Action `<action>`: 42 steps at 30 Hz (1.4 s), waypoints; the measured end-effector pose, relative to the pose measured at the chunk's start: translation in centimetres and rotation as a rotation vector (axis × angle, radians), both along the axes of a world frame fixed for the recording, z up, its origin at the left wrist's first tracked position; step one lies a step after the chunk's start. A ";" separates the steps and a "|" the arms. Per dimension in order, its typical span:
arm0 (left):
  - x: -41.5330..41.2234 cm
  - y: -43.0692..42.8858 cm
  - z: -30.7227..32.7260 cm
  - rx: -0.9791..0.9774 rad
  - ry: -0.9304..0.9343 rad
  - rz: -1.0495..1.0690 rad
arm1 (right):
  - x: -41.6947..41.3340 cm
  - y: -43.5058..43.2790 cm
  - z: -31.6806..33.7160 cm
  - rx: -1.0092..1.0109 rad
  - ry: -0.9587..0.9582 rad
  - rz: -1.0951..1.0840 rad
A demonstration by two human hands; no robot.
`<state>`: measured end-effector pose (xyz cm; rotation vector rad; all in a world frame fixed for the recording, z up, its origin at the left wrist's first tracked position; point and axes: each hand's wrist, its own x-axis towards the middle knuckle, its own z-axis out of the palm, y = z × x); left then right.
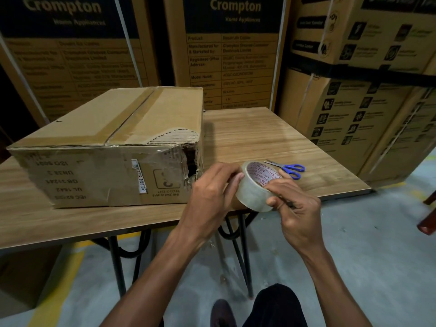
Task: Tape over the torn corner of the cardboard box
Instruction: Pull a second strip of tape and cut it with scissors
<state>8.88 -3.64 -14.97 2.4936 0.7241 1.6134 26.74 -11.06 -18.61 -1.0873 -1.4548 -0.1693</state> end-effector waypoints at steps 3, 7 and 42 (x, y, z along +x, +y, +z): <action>0.3 0.5 0.0 0.006 0.024 -0.013 | 0.0 -0.1 0.0 -0.011 -0.016 -0.001; 0.8 0.8 0.2 -0.031 0.072 -0.037 | -0.1 -0.3 0.2 -0.019 -0.007 0.000; -0.9 -0.8 0.3 -0.219 -0.138 -0.082 | -0.8 0.3 3.1 -0.154 0.061 -0.102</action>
